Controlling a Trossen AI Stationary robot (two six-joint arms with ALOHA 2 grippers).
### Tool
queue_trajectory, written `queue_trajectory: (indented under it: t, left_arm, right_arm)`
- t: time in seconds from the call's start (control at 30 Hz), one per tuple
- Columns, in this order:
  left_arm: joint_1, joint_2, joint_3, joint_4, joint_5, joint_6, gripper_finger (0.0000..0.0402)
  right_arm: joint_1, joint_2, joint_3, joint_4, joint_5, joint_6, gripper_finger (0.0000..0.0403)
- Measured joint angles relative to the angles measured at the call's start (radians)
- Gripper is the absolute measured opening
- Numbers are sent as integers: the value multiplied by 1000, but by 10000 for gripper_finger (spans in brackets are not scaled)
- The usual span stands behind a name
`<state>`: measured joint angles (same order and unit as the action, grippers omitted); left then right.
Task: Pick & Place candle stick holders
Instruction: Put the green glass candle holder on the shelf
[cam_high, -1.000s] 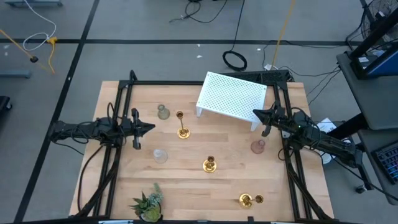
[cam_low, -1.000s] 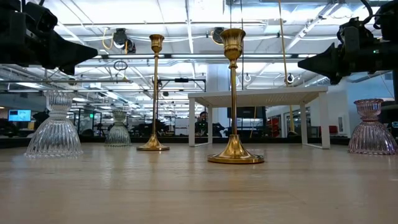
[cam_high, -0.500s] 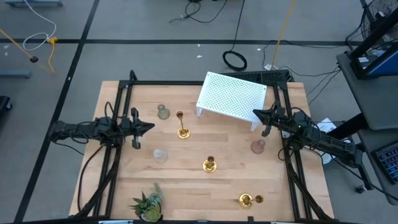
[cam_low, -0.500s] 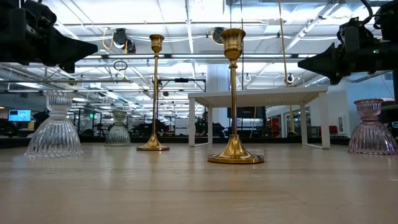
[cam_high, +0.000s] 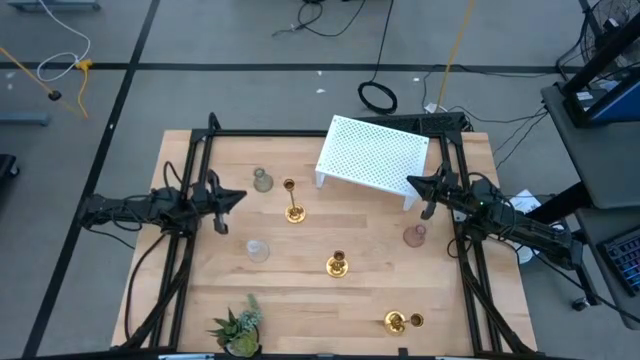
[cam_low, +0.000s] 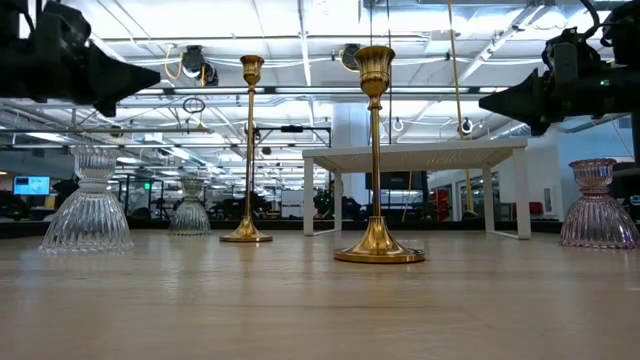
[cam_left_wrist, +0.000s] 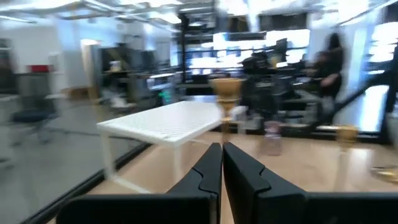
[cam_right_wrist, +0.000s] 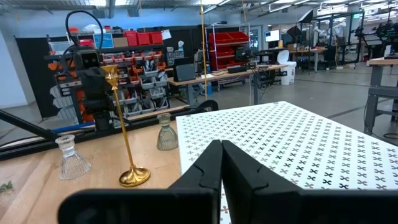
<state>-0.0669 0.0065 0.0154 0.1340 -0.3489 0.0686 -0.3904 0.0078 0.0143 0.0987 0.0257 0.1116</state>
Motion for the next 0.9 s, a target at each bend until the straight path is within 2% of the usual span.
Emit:
queue_trajectory:
  t: [0.1, 0.17, 0.33, 0.5, 0.67, 0.8, 0.9]
  left_arm:
    - [2, 0, 4, -7, -116, 0, 22]
    - [10, 0, 14, -19, -152, -10, 22]
    - [45, 0, 52, -109, -145, 39, 49]
    - [94, 0, 81, -202, -148, 54, 116]
    - [143, 1, 82, -307, -148, -1, 178]
    - [187, 36, 82, -323, -141, -34, 198]
    - [222, 97, 82, -283, -81, -69, 200]
  right_arm:
    - [0, 0, 0, 2, 0, 0, 0]
    - [0, 0, 0, 2, 0, 0, 0]
    - [0, 0, 0, 21, 0, 0, 0]
    - [0, 0, 0, 95, 0, -19, 0]
    - [0, 1, 0, 219, -7, -19, 0]
    - [0, 17, 0, 266, -53, -40, 17]
    - [0, 49, 0, 321, -53, -44, 50]
